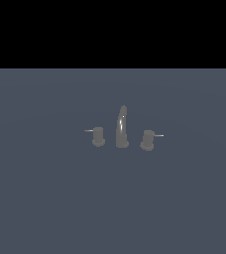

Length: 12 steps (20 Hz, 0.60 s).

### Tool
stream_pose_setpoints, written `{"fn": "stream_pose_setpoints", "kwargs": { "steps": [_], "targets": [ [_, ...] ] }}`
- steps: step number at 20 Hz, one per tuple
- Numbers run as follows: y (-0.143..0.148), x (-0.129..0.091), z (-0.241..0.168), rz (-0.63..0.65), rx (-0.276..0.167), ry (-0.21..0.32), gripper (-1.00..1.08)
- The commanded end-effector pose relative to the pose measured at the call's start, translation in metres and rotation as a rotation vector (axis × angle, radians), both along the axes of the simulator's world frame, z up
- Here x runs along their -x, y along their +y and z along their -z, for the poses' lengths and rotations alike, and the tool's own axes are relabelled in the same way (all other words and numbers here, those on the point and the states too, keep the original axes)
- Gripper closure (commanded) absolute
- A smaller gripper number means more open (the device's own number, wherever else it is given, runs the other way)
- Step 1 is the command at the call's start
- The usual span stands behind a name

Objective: Turn on the faucet by rotating a designated handle.

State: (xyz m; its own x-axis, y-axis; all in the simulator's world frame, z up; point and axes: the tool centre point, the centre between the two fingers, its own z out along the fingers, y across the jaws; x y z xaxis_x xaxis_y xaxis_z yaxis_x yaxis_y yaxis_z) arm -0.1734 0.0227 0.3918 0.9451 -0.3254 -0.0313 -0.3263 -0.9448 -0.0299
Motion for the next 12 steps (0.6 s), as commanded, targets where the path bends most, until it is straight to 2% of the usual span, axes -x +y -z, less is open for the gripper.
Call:
{"fn": "stream_pose_setpoints", "kwargs": {
  "steps": [1,12],
  "targets": [
    [0.000,-0.015,0.017,0.070,0.001,0.000,1.08],
    [-0.014,-0.080,0.091,0.371,0.009,0.002,1.08]
  ]
}}
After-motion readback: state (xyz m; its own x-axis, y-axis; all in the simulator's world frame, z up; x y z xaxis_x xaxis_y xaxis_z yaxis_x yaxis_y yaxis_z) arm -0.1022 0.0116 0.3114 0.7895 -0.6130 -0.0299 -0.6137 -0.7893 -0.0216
